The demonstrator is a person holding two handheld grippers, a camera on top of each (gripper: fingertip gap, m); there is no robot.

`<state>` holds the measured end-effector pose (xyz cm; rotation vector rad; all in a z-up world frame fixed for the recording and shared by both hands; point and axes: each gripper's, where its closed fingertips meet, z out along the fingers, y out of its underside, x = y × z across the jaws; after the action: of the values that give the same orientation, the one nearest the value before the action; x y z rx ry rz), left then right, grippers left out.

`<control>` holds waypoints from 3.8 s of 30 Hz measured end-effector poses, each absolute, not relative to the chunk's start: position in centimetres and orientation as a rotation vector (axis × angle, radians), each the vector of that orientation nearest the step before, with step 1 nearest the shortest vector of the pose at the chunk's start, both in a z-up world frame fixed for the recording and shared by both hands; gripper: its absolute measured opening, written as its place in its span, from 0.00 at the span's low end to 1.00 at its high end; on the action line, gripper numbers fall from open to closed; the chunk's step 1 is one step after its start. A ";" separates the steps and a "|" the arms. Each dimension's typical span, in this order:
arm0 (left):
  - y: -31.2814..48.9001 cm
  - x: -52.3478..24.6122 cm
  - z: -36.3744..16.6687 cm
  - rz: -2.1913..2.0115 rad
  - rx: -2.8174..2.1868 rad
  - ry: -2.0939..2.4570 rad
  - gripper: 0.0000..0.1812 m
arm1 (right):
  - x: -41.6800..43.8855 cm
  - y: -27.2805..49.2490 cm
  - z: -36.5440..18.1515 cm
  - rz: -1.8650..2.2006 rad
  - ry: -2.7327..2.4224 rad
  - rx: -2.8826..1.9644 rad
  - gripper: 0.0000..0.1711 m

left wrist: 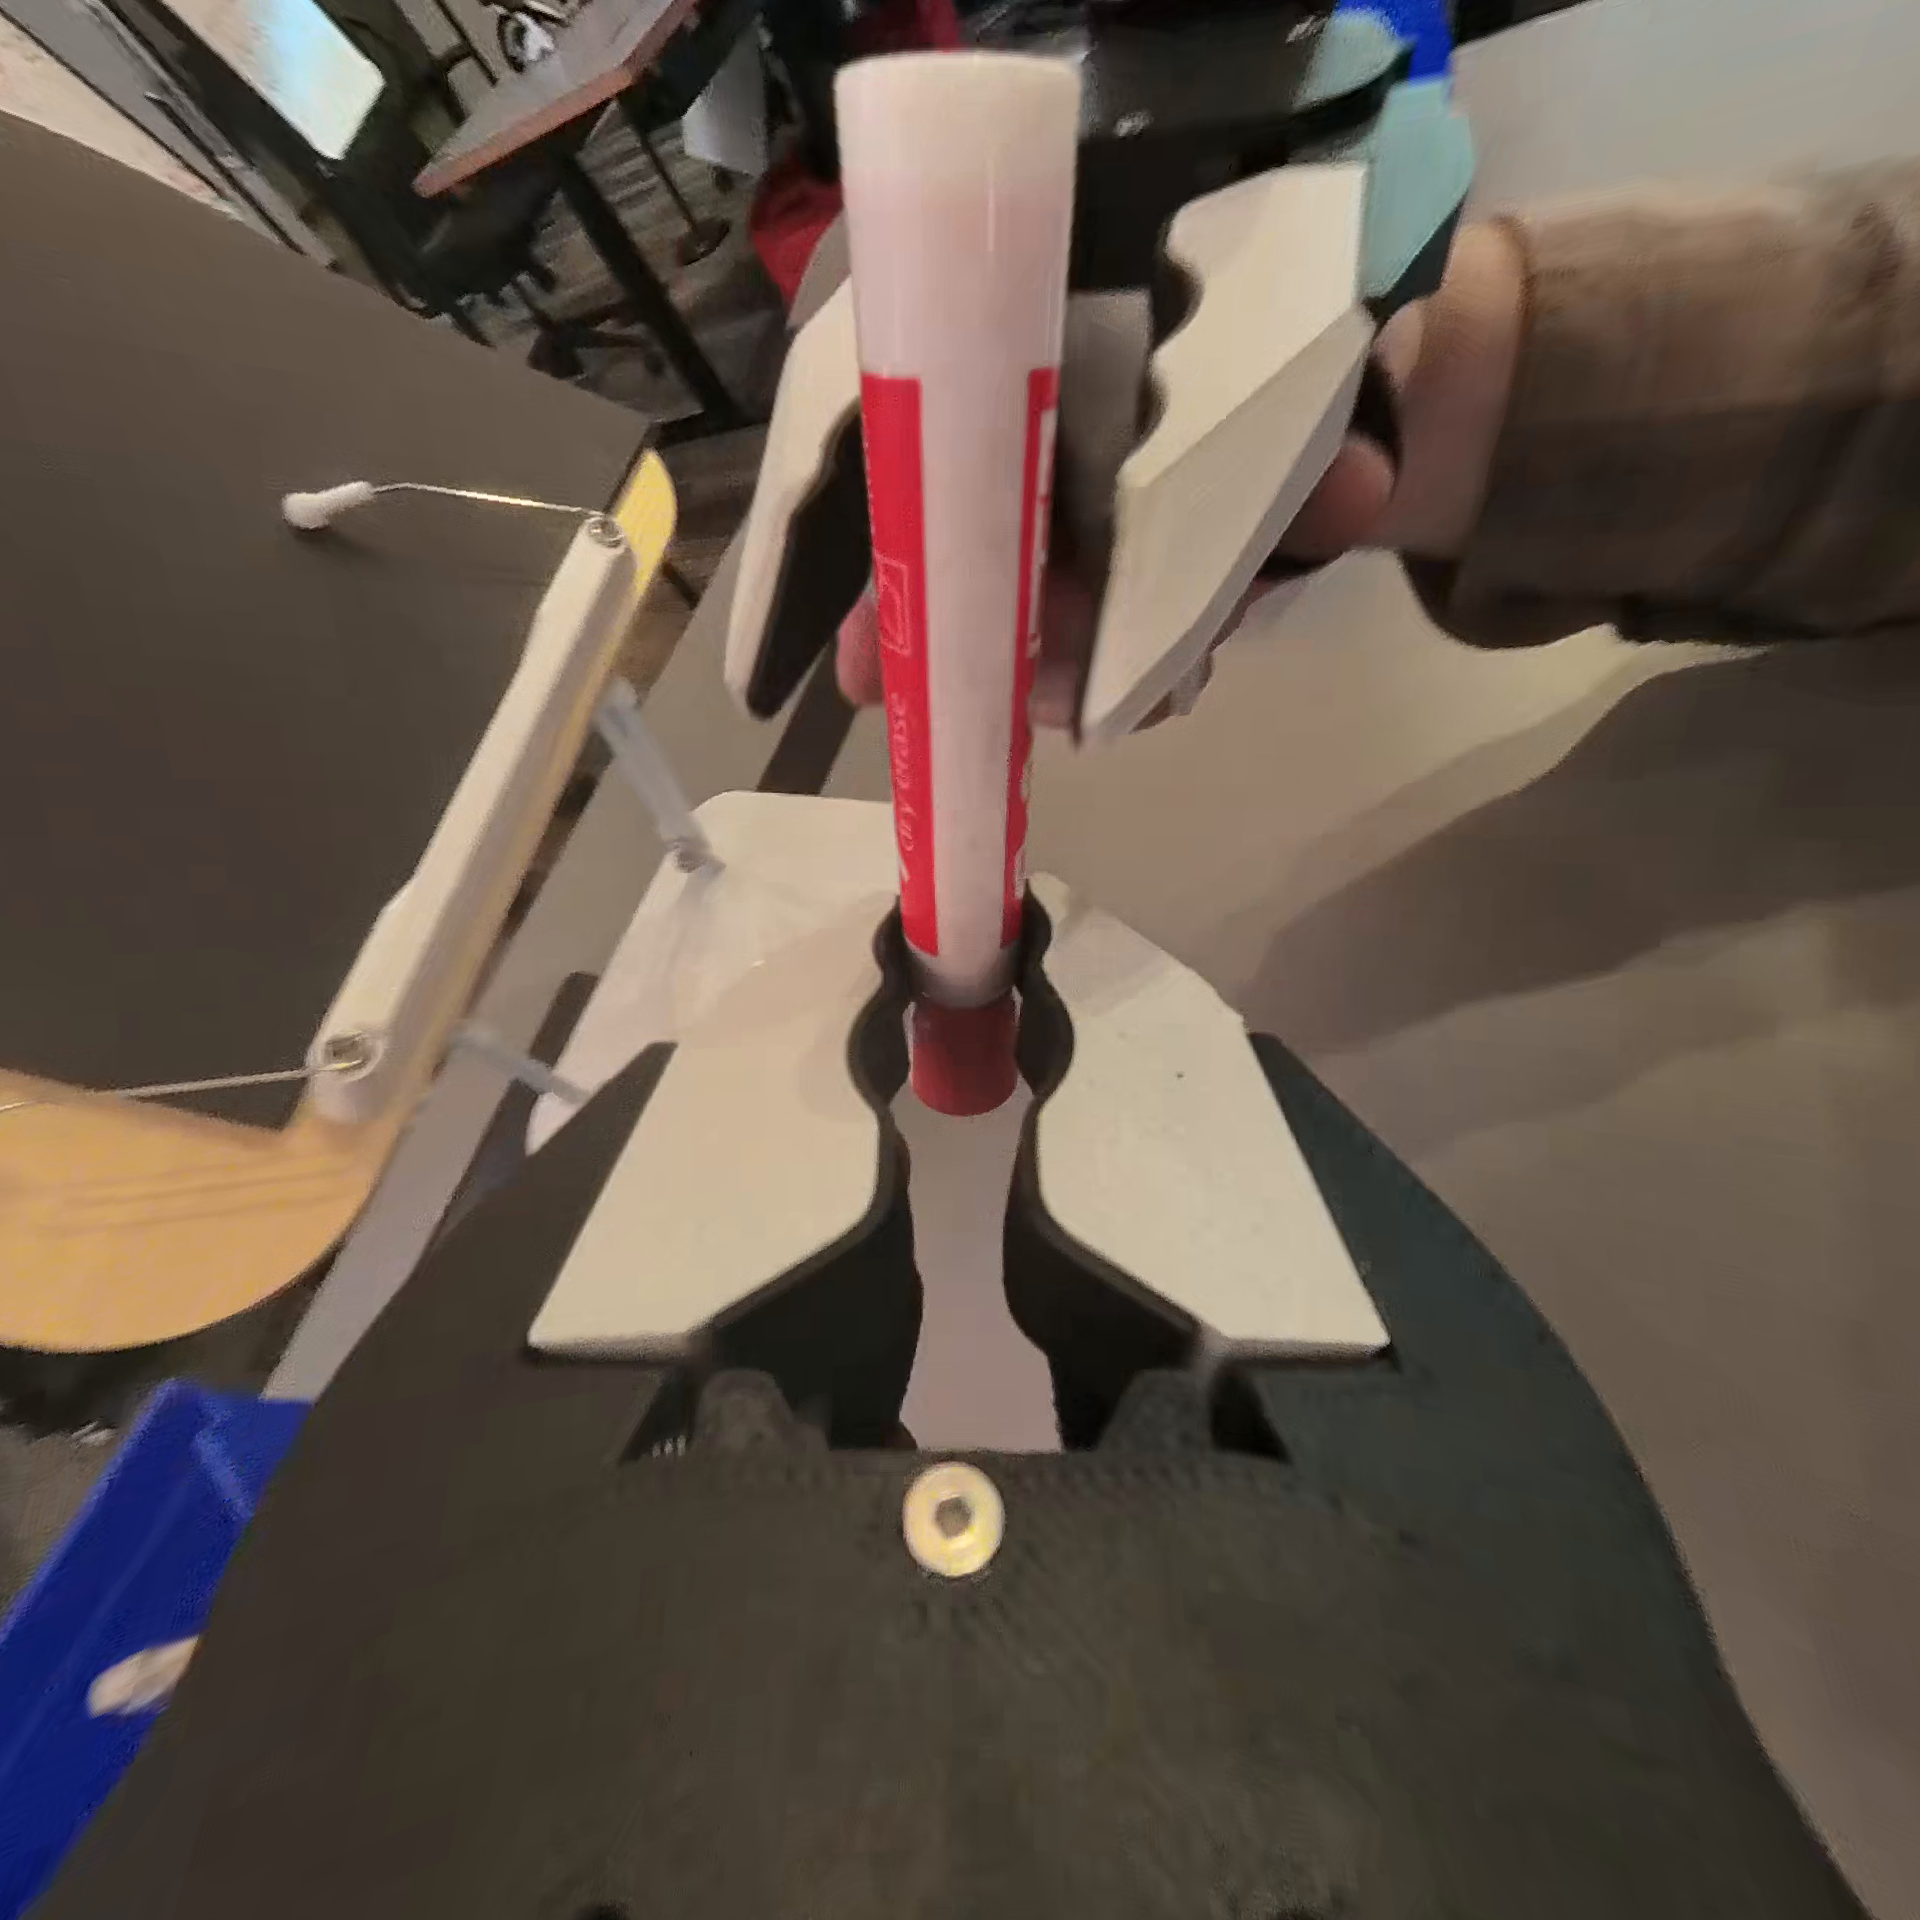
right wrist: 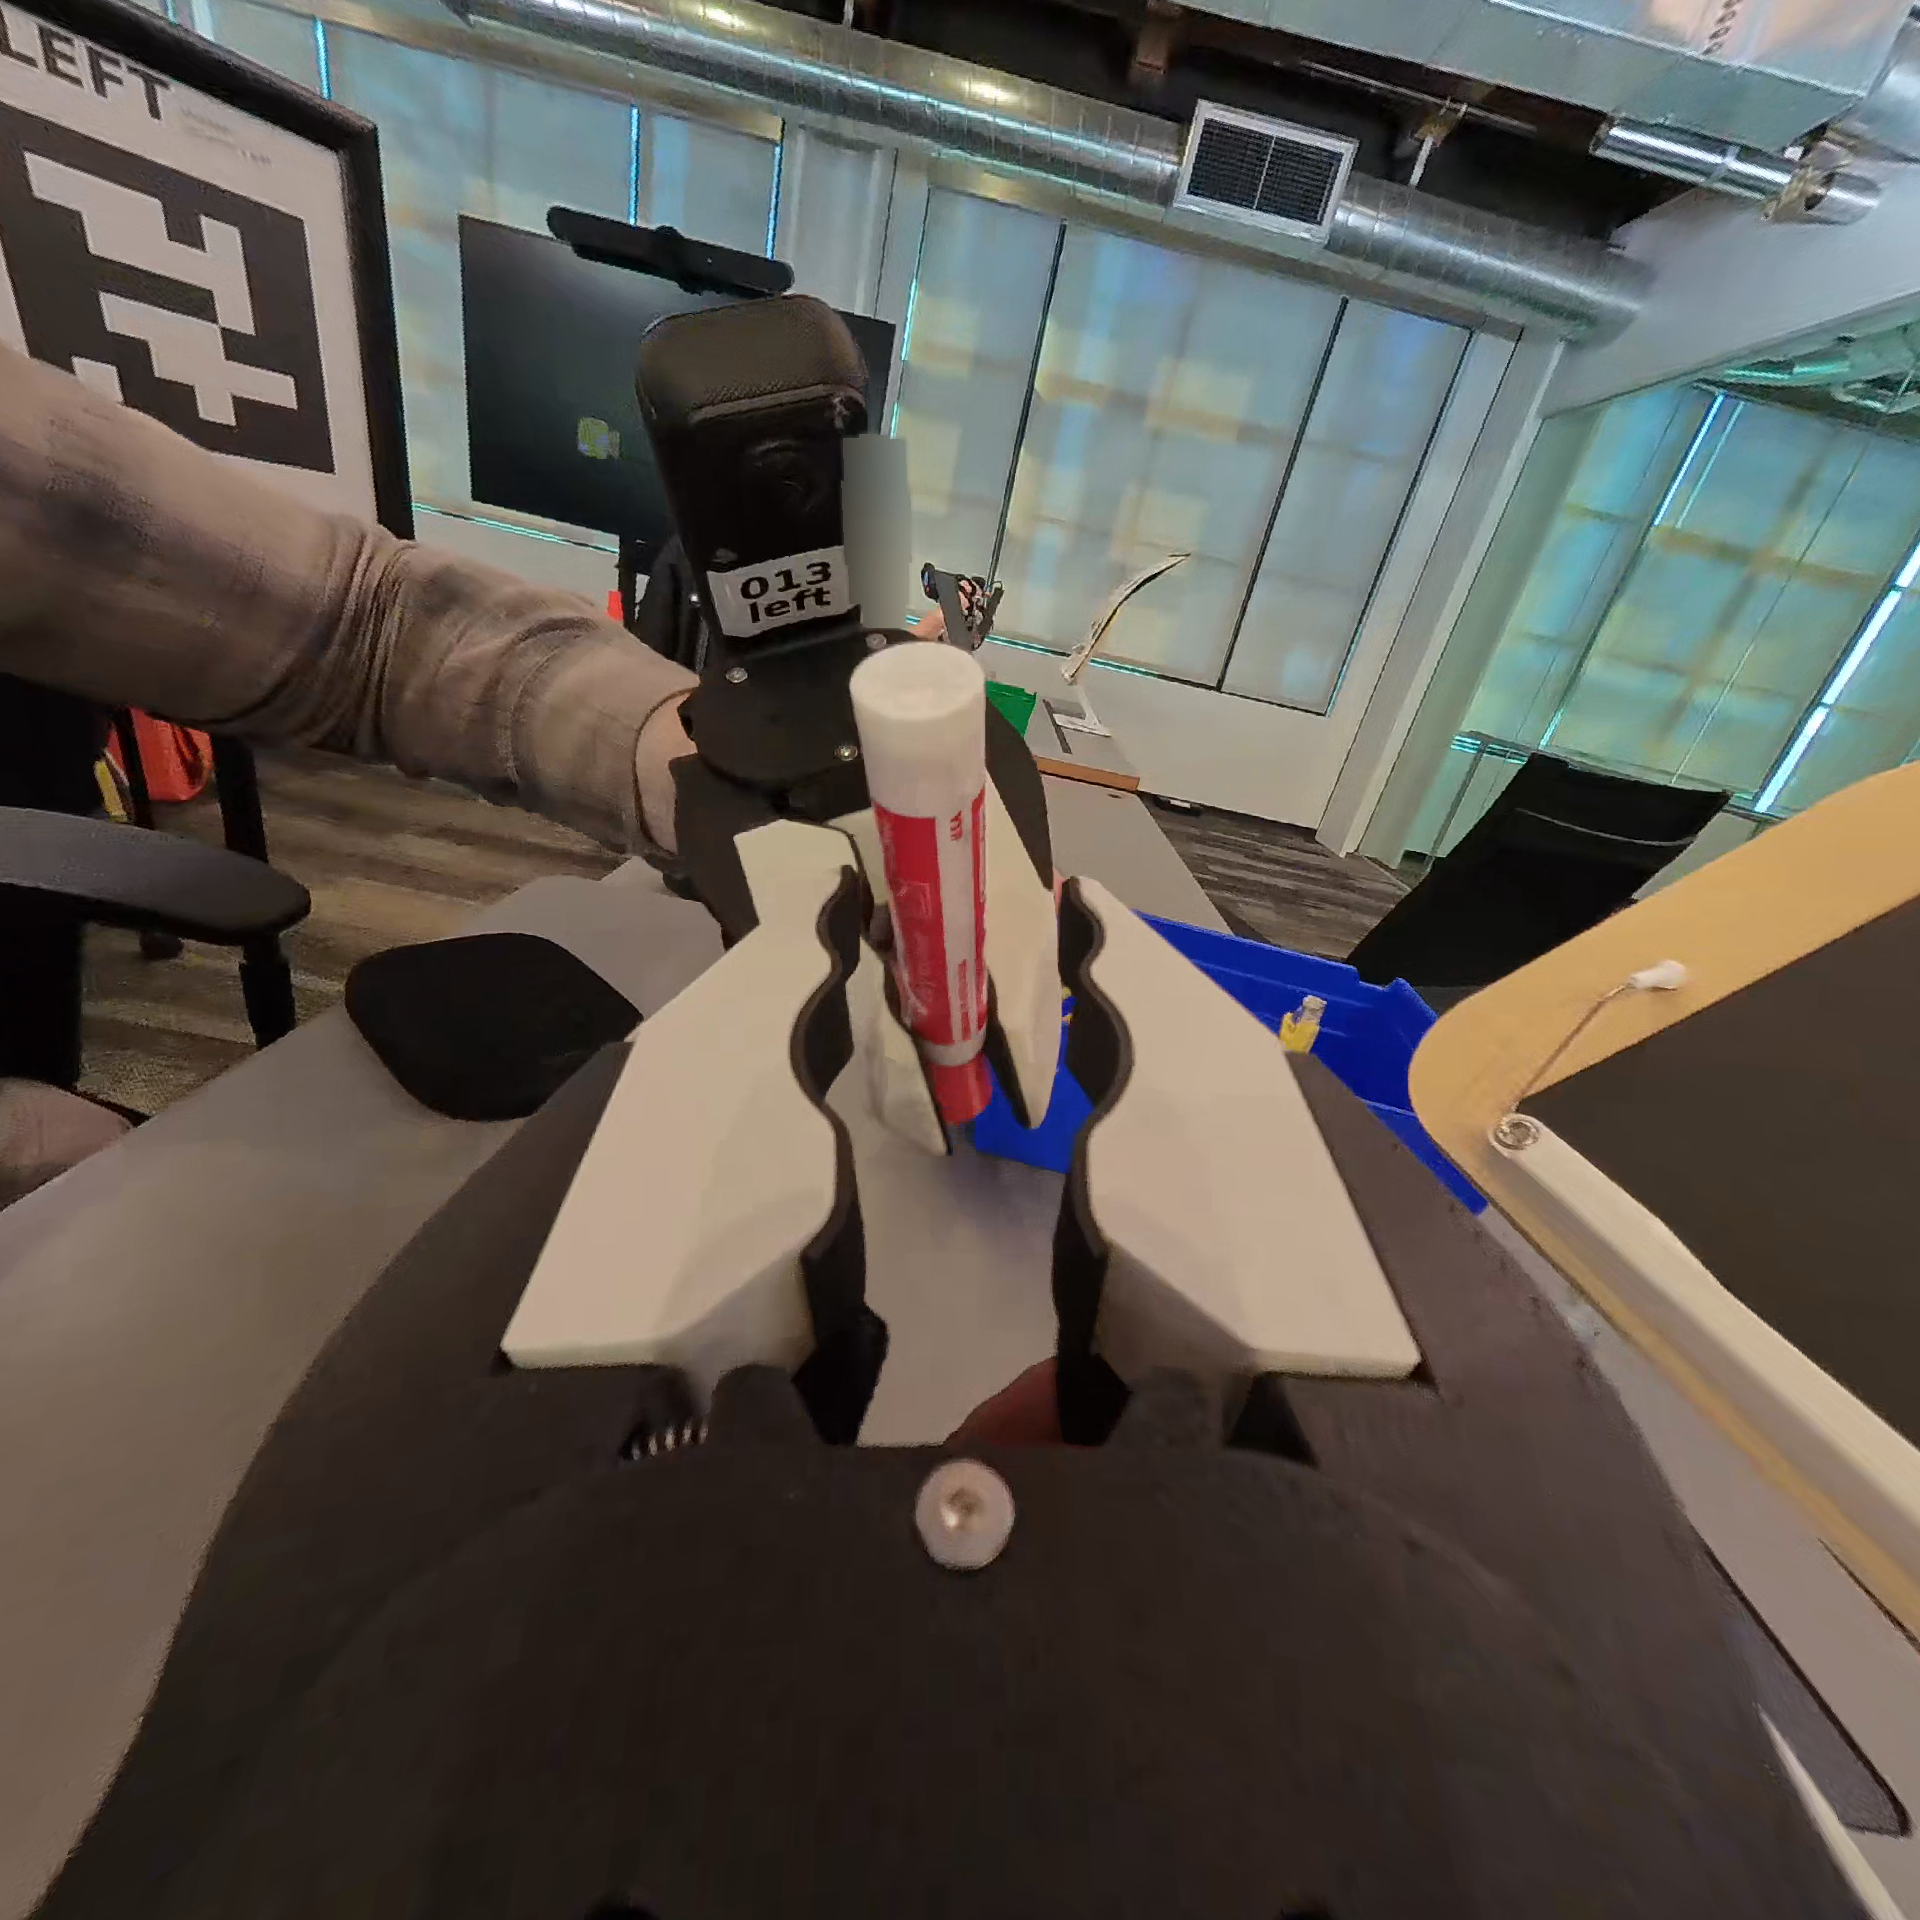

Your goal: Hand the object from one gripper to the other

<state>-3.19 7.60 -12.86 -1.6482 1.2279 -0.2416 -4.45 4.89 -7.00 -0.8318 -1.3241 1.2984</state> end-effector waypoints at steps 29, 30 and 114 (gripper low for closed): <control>6.6 -4.0 -6.7 1.394 -0.207 1.872 0.26 | -6.6 1.7 -11.5 1.927 -1.482 -1.330 0.09; 6.6 -3.9 -6.9 1.400 -0.177 1.884 0.25 | -6.7 1.4 -11.5 1.944 -1.491 -1.330 0.09; 2.3 -2.4 1.5 0.784 -0.866 1.548 0.45 | -2.9 5.2 -1.1 0.708 -1.251 -0.709 0.88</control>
<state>-2.44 2.30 1.49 -0.8664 1.5476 0.7841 -2.91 5.22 -1.14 -0.7090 -1.2512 0.7077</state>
